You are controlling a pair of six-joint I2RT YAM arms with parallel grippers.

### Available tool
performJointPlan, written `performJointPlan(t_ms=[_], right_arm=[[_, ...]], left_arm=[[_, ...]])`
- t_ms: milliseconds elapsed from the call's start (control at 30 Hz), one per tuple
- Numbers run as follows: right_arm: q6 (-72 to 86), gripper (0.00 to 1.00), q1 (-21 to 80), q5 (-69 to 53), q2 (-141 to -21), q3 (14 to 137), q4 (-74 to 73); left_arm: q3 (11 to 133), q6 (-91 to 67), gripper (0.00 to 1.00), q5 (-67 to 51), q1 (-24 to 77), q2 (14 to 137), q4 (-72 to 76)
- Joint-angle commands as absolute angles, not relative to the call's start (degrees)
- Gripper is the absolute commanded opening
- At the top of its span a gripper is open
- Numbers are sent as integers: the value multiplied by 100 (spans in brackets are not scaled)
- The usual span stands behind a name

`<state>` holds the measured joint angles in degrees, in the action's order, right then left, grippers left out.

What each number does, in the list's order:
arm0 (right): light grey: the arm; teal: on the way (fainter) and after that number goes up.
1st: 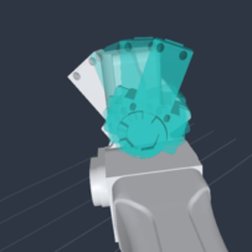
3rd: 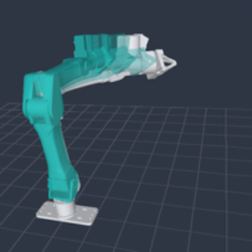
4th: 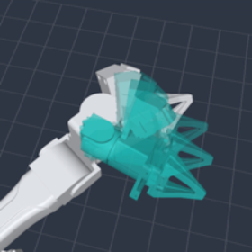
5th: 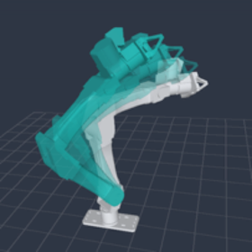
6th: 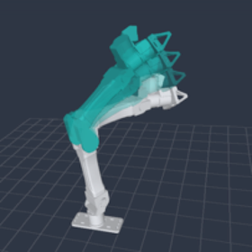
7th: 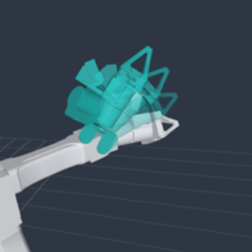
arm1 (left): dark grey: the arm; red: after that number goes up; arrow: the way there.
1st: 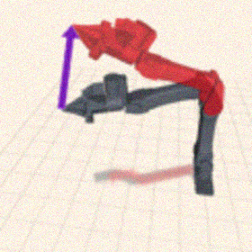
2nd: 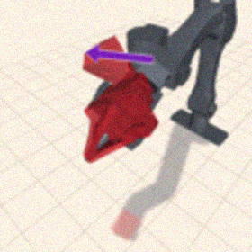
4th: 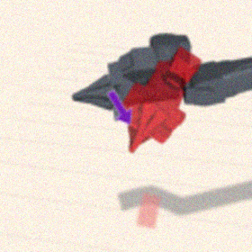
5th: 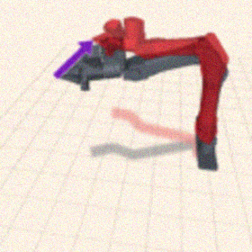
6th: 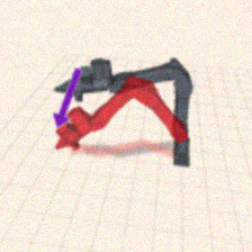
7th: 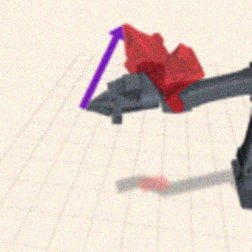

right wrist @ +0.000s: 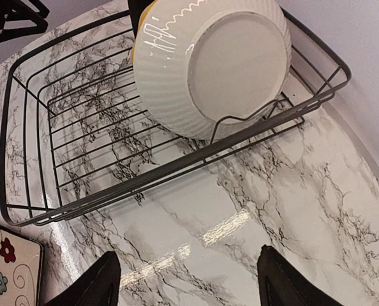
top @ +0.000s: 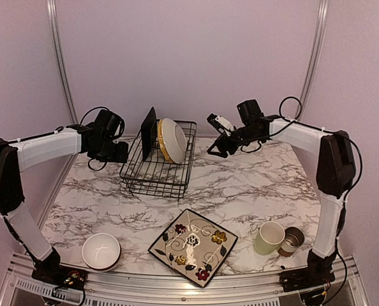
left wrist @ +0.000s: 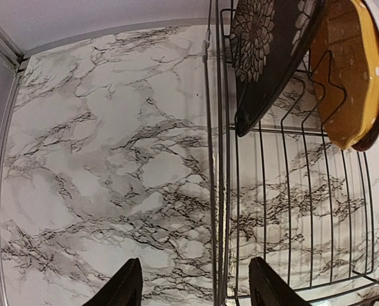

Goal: Load the mixed dishes into the dish rack
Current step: Move the dish rack to the center of the board.

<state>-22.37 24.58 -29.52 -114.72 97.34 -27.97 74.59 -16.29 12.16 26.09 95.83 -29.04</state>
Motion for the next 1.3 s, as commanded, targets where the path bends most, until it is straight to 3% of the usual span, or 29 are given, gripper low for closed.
performJointPlan(t_ms=[0,600,900,1100,1267], right_arm=[[-2462,71,2451,-2981,-11041,9334,-2690],[-2565,71,2445,-3056,-11206,9352,-2691],[-2584,70,2445,-3038,-11170,9223,-2648],[-2600,70,2444,-3043,-11162,9203,-2641],[-2602,70,2444,-3077,-11203,9211,-2631]], left_arm=[[7408,-1606,59,1607,2364,9576,-3054],[7241,-928,54,-299,2856,9747,-2702],[7315,-877,53,-697,2997,9717,-2622],[7895,-1153,56,829,2977,9548,-3239],[8541,-1103,56,396,3048,9502,-2987]])
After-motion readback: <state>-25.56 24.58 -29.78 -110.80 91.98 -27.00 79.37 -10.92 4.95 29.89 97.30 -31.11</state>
